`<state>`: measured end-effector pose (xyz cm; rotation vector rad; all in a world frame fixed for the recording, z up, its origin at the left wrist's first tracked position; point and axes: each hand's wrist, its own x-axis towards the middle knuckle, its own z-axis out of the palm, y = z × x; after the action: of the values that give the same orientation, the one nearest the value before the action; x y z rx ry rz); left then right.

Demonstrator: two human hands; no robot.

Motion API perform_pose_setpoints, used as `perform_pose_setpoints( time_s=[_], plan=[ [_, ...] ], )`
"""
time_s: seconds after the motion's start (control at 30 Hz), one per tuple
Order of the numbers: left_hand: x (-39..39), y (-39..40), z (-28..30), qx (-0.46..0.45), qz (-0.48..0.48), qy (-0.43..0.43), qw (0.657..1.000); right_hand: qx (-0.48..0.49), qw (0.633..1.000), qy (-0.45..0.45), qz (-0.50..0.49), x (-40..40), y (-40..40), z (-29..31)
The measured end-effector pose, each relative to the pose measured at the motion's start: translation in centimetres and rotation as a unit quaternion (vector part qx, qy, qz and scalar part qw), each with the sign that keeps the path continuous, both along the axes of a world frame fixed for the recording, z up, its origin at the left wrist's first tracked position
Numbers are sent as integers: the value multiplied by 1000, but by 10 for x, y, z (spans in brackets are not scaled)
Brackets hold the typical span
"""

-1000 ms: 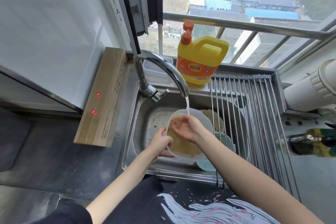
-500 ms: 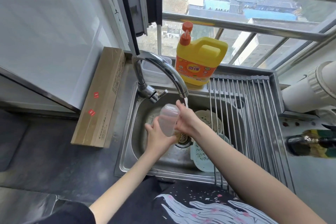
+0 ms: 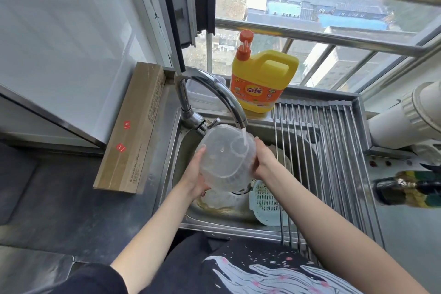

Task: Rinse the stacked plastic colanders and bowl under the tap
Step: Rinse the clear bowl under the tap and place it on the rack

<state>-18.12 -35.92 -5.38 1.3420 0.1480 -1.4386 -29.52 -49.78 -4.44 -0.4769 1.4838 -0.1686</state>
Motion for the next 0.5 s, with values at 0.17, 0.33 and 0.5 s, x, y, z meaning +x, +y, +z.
perform_pose_setpoints(
  time_s=[0.17,0.33,0.5],
  plan=[
    [-8,-1,6,-68,2,38,997,52,997,-47,-15,-18,1,9],
    [-9,-4,0,-91,55,110,988,68,983,-151,-74,-23,-1,12],
    [-3,-8,1,-75,25,72,994,84,977,-184,-74,-30,-8,-5]
  ],
)
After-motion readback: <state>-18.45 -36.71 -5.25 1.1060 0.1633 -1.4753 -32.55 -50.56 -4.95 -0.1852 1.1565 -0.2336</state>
